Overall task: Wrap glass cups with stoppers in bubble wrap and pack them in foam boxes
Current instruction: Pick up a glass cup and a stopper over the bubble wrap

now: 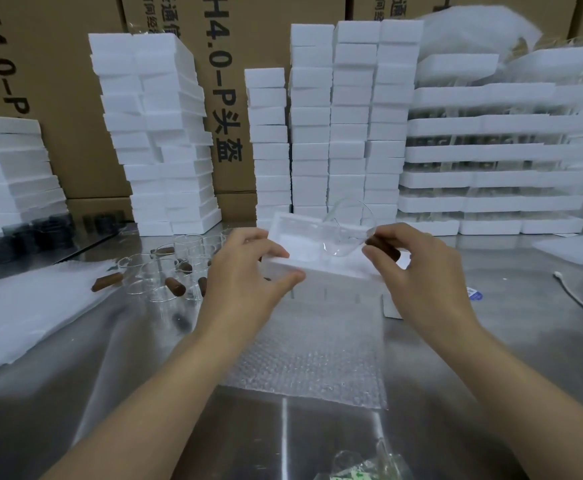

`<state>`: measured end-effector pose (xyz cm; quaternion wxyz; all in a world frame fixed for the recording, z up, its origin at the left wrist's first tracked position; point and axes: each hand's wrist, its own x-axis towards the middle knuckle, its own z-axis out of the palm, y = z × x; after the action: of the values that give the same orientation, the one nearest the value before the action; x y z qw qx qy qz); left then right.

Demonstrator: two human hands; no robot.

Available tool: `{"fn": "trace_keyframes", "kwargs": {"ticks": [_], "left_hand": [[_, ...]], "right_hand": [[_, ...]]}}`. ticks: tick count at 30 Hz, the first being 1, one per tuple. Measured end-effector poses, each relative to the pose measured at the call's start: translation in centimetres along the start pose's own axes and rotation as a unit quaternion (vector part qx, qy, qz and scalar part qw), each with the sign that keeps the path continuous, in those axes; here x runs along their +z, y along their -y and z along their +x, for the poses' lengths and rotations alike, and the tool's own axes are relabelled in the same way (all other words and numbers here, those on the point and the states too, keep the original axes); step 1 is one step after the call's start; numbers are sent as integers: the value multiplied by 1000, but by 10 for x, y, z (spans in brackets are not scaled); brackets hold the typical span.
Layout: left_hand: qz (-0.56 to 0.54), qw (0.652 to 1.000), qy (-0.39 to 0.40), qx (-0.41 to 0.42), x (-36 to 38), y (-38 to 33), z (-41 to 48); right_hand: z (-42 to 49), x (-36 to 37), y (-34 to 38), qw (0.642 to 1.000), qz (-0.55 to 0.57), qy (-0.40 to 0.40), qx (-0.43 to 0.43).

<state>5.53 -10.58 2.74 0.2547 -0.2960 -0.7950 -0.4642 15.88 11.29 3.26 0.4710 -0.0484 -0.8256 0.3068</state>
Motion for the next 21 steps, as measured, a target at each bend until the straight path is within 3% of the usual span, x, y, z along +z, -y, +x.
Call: {"fn": "trace_keyframes", "kwargs": {"ticks": [3,11,18,21], "left_hand": [[-46,998,-2,46,2,-6,-4],[-44,993,-21,108,3,-8,-3],[-46,996,75,-14,11,10,-3],[-3,995,95,-14,12,13,-1]], "right_hand": [[-2,2,5,1000,18,-2,-13],[-2,0,8,999,35,-4,-23],[-1,1,7,999,43,3,-7],[-2,3,5,999,49,2,-5]]}}
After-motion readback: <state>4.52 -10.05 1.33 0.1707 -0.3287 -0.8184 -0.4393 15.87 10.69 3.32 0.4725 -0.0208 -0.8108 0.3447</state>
